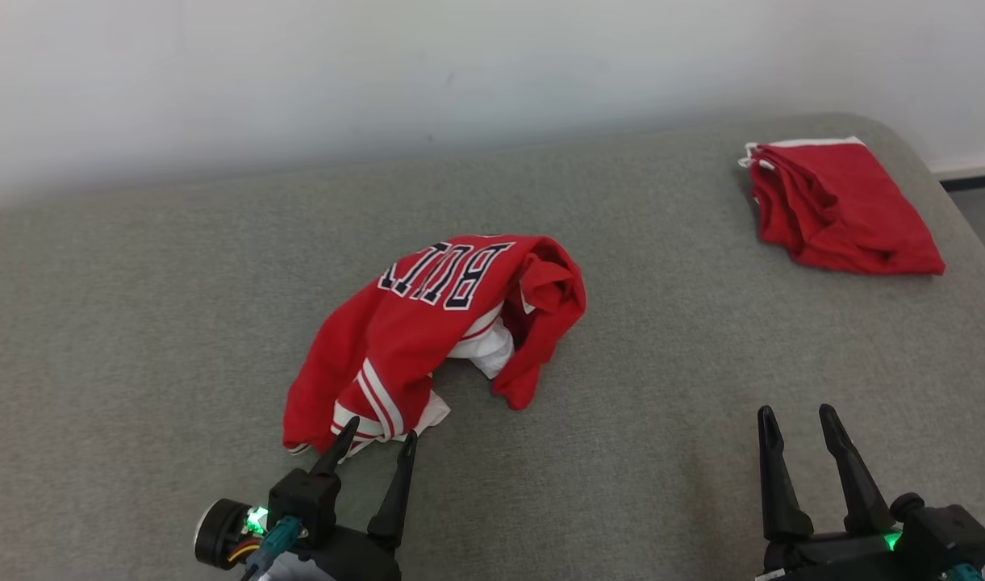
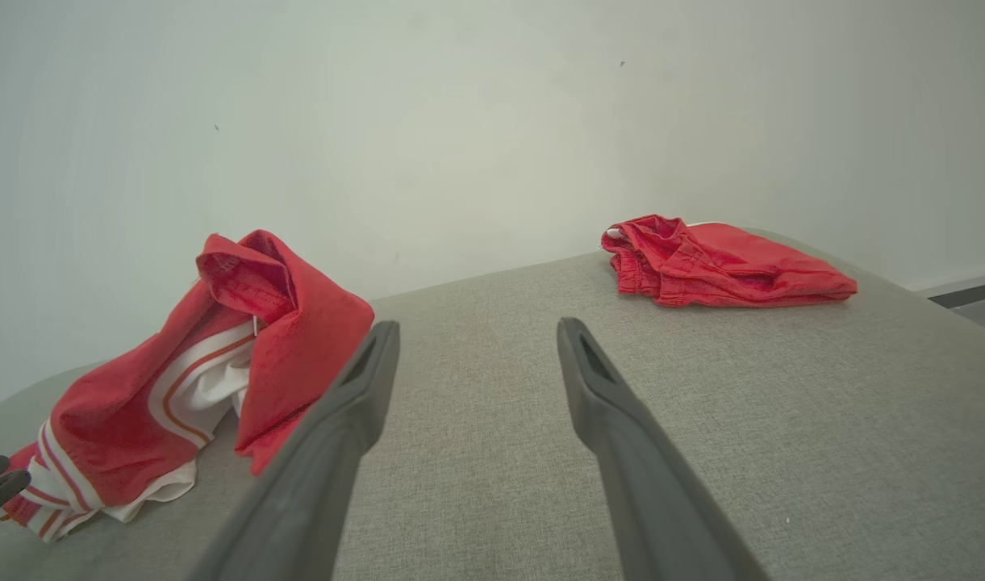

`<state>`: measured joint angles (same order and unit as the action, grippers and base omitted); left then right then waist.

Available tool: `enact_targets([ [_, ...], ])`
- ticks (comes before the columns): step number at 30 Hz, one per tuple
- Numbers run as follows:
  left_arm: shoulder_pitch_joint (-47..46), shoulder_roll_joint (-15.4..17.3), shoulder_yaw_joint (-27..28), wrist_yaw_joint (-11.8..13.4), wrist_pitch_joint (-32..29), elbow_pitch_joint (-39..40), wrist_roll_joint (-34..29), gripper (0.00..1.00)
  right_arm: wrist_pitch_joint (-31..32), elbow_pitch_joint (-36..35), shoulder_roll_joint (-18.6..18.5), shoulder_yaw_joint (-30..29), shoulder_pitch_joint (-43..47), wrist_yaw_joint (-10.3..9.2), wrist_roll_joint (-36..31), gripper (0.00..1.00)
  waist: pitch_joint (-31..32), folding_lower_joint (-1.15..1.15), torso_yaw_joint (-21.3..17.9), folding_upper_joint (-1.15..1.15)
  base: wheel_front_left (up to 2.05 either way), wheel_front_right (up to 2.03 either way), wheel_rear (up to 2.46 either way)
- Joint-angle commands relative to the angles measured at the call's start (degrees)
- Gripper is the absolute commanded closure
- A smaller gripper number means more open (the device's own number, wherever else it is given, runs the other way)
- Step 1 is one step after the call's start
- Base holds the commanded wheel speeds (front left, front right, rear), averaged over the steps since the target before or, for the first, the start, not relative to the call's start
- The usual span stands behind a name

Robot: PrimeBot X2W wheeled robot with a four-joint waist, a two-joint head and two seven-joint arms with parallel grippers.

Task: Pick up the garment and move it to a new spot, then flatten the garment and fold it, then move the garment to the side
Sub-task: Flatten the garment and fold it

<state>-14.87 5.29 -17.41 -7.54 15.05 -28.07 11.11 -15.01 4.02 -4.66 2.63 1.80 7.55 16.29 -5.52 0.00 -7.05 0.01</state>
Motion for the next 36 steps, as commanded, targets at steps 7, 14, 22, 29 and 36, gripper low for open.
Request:
enact_targets([
  [7, -4.3, 1.2, -1.7, 0.1, 0.2, -6.1, 1.7, 0.0, -0.2, 0.1, 0.4, 0.5, -2.4, -0.13, 0.0, 0.0, -4.0, 0.0, -3.6, -0.01, 0.0, 0.0, 0.0],
  [14, -7.4, 1.1, -3.1, 0.1, 0.2, -8.8, 3.3, 1.0, -0.2, 0.1, 0.4, -0.5, -2.4, -0.13, -0.4, 0.0, -4.5, 0.0, -3.0, -0.01, 0.0, 0.0, 0.0],
  [22, -8.7, 4.2, -6.6, 0.1, 0.2, 1.0, 3.4, 1.0, -0.1, 1.5, 0.7, -0.6, -0.7, -0.13, 0.1, 0.0, -0.4, 0.0, 1.5, -0.01, 0.0, 0.0, 0.0],
  [29, -18.1, 11.4, -12.4, 0.1, -2.2, 7.8, 4.9, 1.0, -0.1, 3.0, 0.8, -0.7, 0.1, -0.13, 0.7, 0.0, 3.7, 0.0, 4.1, -0.01, 0.0, 0.0, 0.0],
  [36, -30.1, 16.6, -17.0, 0.1, -6.3, 11.5, 8.1, 1.0, -0.1, 3.7, 1.0, -0.9, -0.4, -0.13, 1.3, 0.0, 5.1, 0.0, 2.9, -0.01, 0.0, 0.0, 0.0],
])
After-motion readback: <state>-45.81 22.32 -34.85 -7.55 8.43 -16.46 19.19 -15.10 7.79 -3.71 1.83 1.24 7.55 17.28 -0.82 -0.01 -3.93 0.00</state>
